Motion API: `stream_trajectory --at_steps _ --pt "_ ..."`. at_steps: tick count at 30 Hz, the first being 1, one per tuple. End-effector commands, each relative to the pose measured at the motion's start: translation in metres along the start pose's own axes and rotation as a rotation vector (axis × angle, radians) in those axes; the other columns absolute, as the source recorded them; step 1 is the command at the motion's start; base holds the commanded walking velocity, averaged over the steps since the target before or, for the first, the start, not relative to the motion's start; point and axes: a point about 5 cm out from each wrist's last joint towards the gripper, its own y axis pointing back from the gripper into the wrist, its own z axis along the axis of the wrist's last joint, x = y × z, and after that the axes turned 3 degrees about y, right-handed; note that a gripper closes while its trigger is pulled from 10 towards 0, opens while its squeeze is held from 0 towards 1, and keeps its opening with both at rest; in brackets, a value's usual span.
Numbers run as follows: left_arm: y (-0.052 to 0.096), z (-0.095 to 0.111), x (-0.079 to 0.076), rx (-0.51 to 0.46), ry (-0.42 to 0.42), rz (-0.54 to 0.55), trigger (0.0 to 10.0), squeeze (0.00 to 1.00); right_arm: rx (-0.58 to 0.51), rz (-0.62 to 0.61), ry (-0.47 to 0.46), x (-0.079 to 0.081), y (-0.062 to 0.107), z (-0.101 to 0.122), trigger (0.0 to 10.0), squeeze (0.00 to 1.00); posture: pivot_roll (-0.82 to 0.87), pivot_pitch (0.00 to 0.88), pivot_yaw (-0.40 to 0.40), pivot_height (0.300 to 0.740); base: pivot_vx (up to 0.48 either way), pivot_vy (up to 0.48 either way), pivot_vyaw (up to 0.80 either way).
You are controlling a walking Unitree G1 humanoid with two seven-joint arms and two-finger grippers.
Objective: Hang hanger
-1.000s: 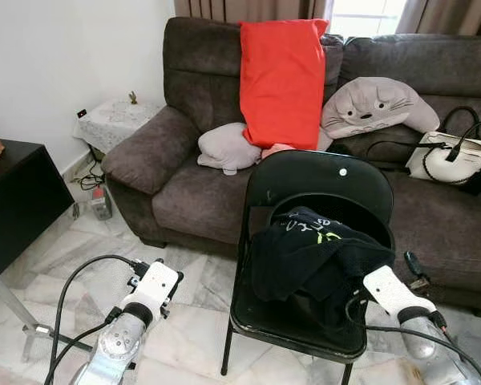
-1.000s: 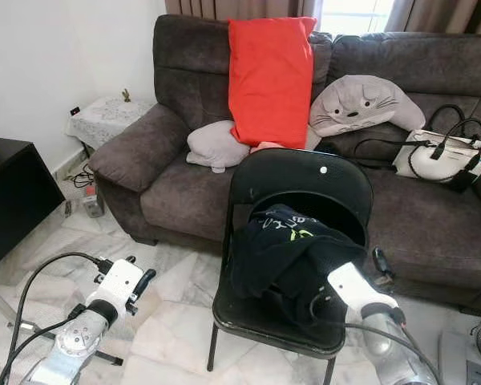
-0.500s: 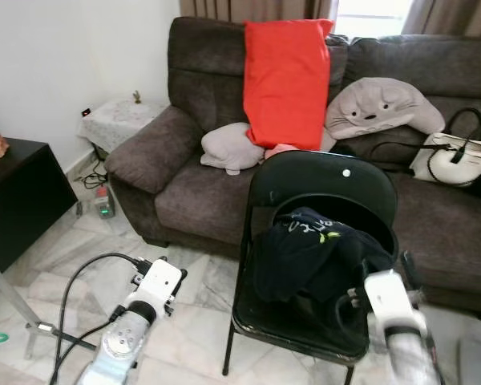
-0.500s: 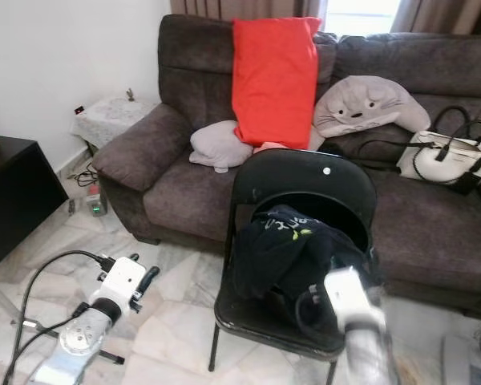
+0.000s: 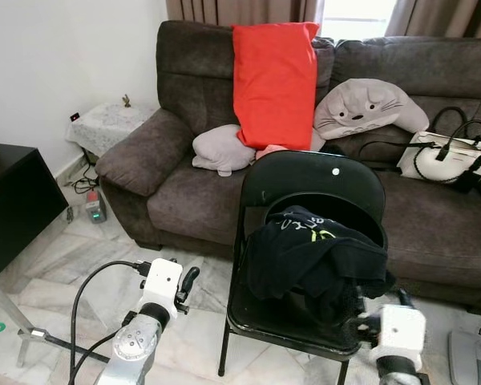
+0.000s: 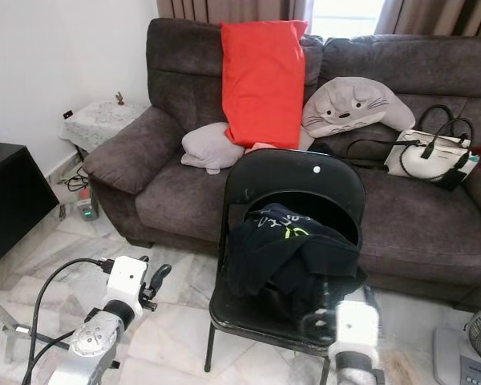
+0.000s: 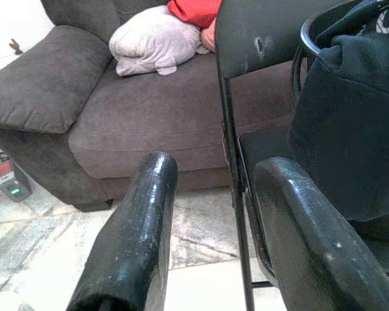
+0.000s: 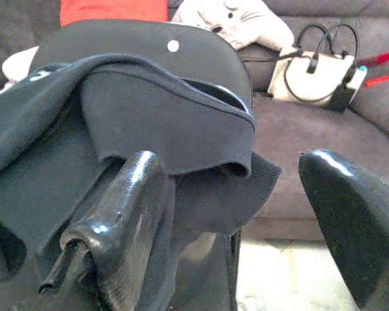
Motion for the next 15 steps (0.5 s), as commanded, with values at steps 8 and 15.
stream_trajectory --at_steps 8,15 --pt "-0.005 0.006 0.006 -0.038 0.038 0.055 10.0 0.0 0.04 -0.026 -0.089 -0.004 -0.014 0.002 10.0 0.0 0.0 0.0 -0.013 0.74 0.0 -0.467 -0.07" --pt "0.0 0.003 0.008 -0.034 0.041 0.065 10.0 0.0 0.038 -0.015 -0.084 -0.005 -0.009 0.0 10.0 0.0 0.0 0.0 -0.006 0.74 0.0 -0.48 -0.35"
